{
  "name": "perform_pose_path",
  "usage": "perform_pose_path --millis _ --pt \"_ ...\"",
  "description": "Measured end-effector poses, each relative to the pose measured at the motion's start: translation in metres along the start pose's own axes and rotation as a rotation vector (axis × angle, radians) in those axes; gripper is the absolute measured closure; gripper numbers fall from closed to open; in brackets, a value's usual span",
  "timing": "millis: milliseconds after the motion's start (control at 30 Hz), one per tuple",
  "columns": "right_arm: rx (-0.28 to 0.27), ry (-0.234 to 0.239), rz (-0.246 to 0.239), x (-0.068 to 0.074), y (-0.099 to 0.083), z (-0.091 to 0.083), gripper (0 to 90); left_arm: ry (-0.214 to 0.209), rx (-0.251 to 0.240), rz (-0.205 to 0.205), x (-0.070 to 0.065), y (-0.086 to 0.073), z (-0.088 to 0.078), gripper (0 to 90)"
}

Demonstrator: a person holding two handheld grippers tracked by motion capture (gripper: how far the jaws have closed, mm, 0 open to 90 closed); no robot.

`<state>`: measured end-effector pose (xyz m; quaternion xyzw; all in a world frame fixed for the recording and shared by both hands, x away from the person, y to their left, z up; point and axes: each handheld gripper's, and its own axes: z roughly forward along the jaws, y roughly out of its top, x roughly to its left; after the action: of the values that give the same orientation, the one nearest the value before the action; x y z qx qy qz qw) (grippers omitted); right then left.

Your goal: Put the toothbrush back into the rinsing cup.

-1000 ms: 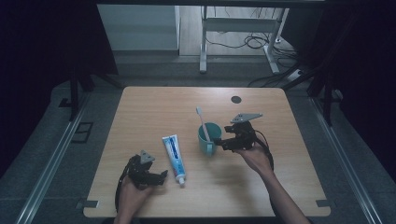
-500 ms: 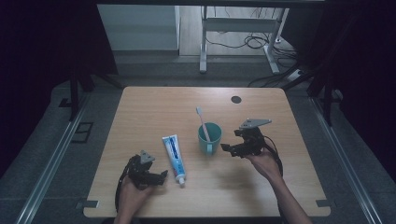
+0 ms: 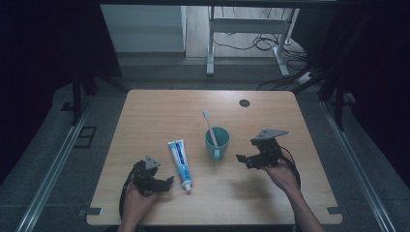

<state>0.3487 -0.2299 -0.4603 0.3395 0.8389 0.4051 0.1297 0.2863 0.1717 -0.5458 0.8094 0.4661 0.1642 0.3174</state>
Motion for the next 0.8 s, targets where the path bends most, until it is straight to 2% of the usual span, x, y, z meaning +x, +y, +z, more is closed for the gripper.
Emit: perform_pose_path --millis 333,800 --pt "0.045 -0.039 -0.032 -0.002 -0.02 -0.004 0.0 0.0 -0.002 -0.003 0.0 0.0 0.0 1.2" --pt "0.07 -0.057 -0.026 -0.001 -0.045 -0.011 0.0 0.001 0.001 0.0 0.0 0.0 0.0 1.2"
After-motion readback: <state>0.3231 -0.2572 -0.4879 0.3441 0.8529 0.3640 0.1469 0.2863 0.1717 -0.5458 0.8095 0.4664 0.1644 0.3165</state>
